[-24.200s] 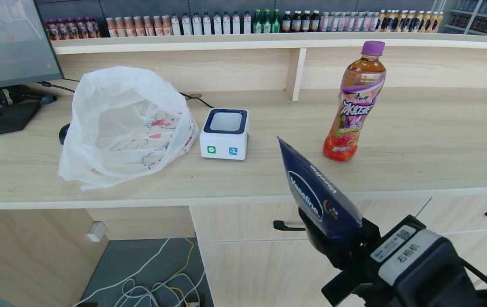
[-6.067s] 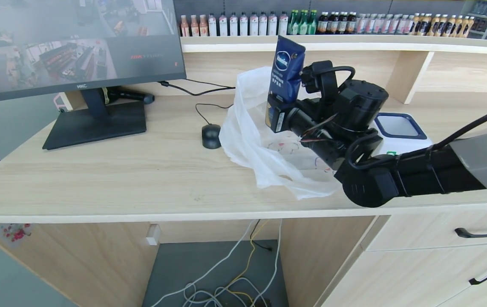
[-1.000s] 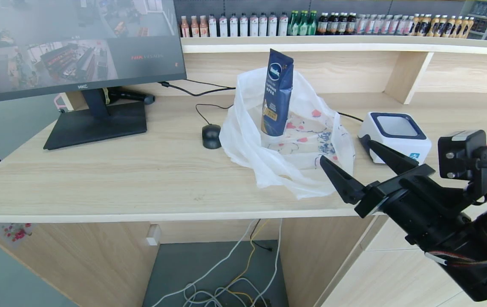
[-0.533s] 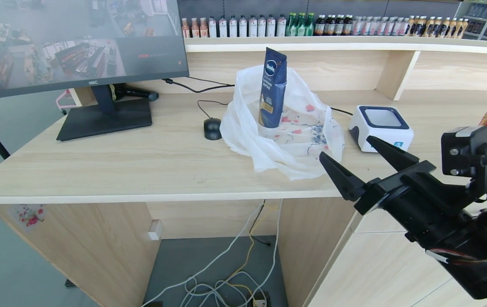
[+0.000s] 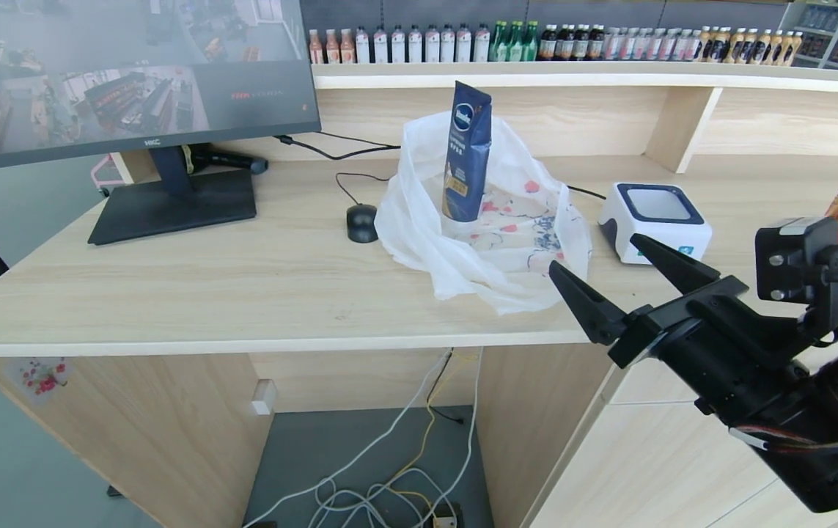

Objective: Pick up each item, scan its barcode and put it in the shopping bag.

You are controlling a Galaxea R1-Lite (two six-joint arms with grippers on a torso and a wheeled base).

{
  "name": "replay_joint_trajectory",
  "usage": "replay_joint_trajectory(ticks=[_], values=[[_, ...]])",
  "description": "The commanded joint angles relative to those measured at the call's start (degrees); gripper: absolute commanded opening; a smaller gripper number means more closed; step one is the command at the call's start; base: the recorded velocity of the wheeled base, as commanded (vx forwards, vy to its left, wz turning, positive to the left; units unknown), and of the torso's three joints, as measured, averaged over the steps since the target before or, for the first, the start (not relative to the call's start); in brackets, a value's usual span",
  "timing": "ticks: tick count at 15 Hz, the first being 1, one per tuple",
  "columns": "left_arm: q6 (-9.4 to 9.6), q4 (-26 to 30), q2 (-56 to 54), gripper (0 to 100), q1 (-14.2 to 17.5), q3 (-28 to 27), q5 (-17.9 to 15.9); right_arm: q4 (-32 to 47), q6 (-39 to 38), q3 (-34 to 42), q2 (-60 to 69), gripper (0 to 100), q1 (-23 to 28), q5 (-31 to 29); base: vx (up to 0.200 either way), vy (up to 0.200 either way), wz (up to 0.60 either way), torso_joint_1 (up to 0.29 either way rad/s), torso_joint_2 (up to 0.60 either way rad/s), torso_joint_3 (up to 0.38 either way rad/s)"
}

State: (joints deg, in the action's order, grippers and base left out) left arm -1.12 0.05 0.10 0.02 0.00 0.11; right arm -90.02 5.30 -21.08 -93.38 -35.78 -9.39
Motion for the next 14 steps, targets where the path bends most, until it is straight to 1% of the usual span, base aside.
replay_joint_trajectory(ticks=[1,3,14], values=[[0.07,0.0,0.0,100,0.1,0.0,0.0,0.0,0.4,-0.3,-0.2,100,0.0,0.0,0.000,-0.200,0.00,0.002,0.01,0.002],[-0.20,0.0,0.0,100,0.1,0.0,0.0,0.0,0.8,0.4,-0.1,100,-0.1,0.0,0.000,-0.200,0.00,0.022,0.00,-0.002],[-0.20,0.0,0.0,100,0.1,0.0,0.0,0.0,1.5,0.8,2.0,100,-0.1,0.0,0.000,-0.200,0.00,0.000,0.00,0.001]])
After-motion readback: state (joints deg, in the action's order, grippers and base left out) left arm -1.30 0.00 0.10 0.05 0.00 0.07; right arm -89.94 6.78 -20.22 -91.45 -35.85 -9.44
